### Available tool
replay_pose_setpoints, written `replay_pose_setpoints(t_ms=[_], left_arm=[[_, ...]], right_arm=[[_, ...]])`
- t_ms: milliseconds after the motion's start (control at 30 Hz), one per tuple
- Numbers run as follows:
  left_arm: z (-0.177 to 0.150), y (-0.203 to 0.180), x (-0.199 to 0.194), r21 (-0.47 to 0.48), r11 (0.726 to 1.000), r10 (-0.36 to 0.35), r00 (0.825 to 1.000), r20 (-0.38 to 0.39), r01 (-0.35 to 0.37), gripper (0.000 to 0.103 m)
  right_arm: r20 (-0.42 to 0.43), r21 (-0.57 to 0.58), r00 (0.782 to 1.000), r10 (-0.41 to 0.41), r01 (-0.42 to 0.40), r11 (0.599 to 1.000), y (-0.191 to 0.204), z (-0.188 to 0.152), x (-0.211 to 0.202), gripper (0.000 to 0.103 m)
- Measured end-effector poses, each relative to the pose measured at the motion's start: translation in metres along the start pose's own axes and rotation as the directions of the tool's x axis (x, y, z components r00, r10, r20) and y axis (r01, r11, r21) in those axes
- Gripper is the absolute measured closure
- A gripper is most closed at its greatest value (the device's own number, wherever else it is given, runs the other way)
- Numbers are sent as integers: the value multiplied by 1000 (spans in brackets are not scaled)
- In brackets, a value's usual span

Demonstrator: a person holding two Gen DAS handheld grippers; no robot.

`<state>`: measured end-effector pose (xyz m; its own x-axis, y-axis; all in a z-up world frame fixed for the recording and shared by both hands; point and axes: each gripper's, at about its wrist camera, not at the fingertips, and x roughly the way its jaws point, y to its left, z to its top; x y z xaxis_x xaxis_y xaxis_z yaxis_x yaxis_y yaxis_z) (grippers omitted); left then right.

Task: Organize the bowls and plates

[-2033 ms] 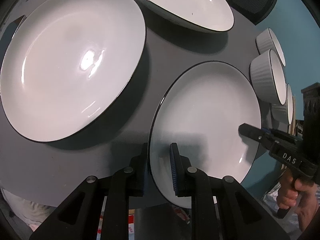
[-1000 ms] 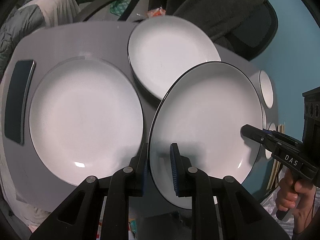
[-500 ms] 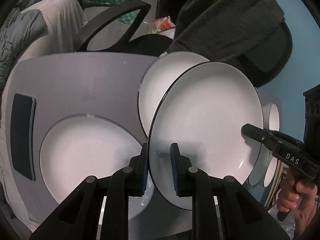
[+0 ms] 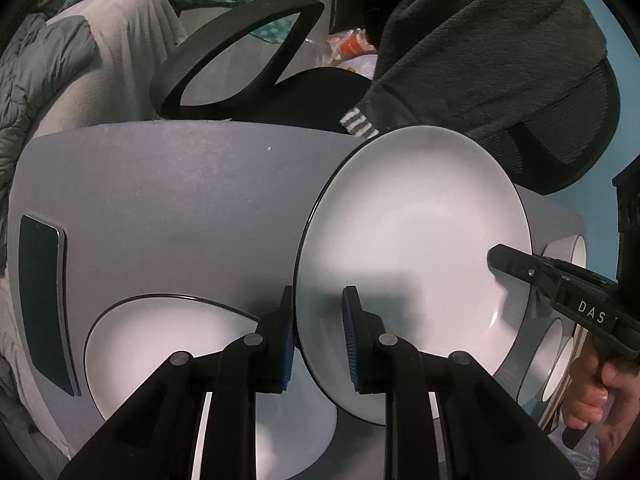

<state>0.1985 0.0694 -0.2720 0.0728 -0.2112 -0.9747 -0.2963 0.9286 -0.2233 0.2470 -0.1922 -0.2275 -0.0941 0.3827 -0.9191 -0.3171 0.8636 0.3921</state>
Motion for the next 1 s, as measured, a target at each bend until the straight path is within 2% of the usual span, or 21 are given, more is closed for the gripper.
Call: replay_pose_setpoints(t_ms=[533, 733, 1000], left_arm=[[9, -8, 6, -3, 1000, 23, 1000, -10, -23, 81], [10, -9, 5, 26, 999, 31, 1000, -1, -31, 81], [9, -5, 1, 12, 999, 42, 999, 6, -42, 81]], right_arm=[[-23, 41, 999, -27, 28, 999, -6, 9, 6, 86], [-58, 54, 998, -40, 43, 998, -2, 14, 6, 81], [-104, 60, 993, -54, 61, 996, 2, 21, 4, 70]])
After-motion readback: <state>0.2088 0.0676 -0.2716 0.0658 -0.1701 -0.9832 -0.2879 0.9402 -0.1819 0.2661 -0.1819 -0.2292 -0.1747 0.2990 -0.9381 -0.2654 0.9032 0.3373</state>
